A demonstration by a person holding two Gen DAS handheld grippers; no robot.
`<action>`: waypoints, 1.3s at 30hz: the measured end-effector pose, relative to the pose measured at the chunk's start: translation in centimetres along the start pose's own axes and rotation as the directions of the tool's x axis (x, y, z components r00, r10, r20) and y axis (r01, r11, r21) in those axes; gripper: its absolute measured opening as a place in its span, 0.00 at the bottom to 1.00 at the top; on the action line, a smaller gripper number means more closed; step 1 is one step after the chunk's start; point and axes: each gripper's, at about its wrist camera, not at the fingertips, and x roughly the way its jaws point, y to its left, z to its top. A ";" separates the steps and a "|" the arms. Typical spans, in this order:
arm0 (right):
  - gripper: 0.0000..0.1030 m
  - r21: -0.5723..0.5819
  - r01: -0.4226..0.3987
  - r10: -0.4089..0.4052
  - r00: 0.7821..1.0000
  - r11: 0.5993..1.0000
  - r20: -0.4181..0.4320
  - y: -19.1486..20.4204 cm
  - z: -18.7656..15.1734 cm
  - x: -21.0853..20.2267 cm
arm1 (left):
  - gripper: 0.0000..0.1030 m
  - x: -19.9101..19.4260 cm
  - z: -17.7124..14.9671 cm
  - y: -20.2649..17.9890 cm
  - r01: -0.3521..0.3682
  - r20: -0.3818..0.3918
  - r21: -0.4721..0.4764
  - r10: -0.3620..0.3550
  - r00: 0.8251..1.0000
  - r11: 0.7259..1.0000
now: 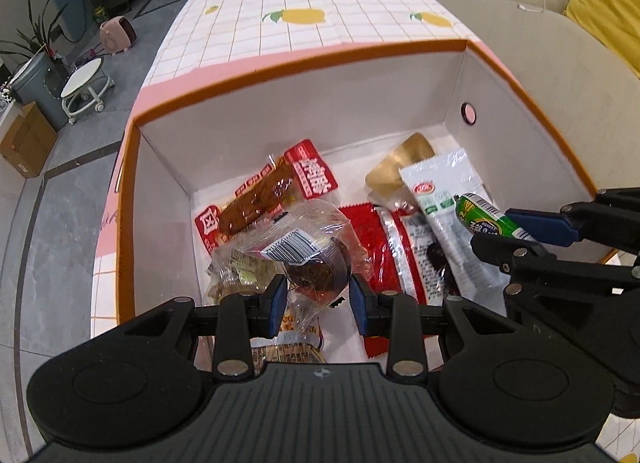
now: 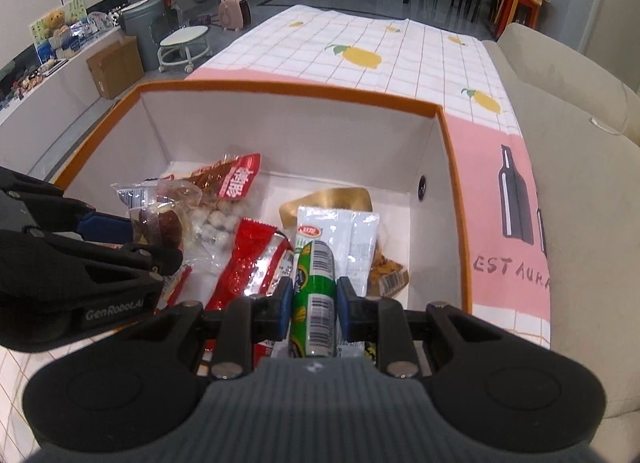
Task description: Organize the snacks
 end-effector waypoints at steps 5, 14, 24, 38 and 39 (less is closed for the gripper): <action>0.19 -0.005 0.003 -0.003 1.000 1.000 -0.024 0.1 -0.2 0.4 | 0.38 0.4 -0.3 0.0 -0.007 -0.016 0.002 0.007 1.000 1.000; 0.31 -0.010 0.014 -0.014 1.000 1.000 0.007 0.2 0.1 -0.8 | 0.56 -0.7 -0.4 0.4 -0.019 0.019 -0.013 0.020 1.000 1.000; 0.50 -0.001 0.036 -0.036 0.996 0.999 0.080 0.0 0.0 -3.9 | 0.58 -4.9 -0.7 0.5 -0.042 0.169 -0.064 0.053 0.984 0.997; 0.73 0.068 0.049 -0.064 0.968 0.996 0.242 -0.6 -4.5 -12.1 | 0.58 -13.8 -5.0 -1.3 -0.039 0.465 -0.092 0.078 0.882 0.995; 0.73 0.074 0.049 -0.067 0.964 0.996 0.259 -0.6 -5.1 -12.9 | 0.60 -14.3 -5.5 -1.7 -0.060 0.482 -0.083 0.093 0.871 0.995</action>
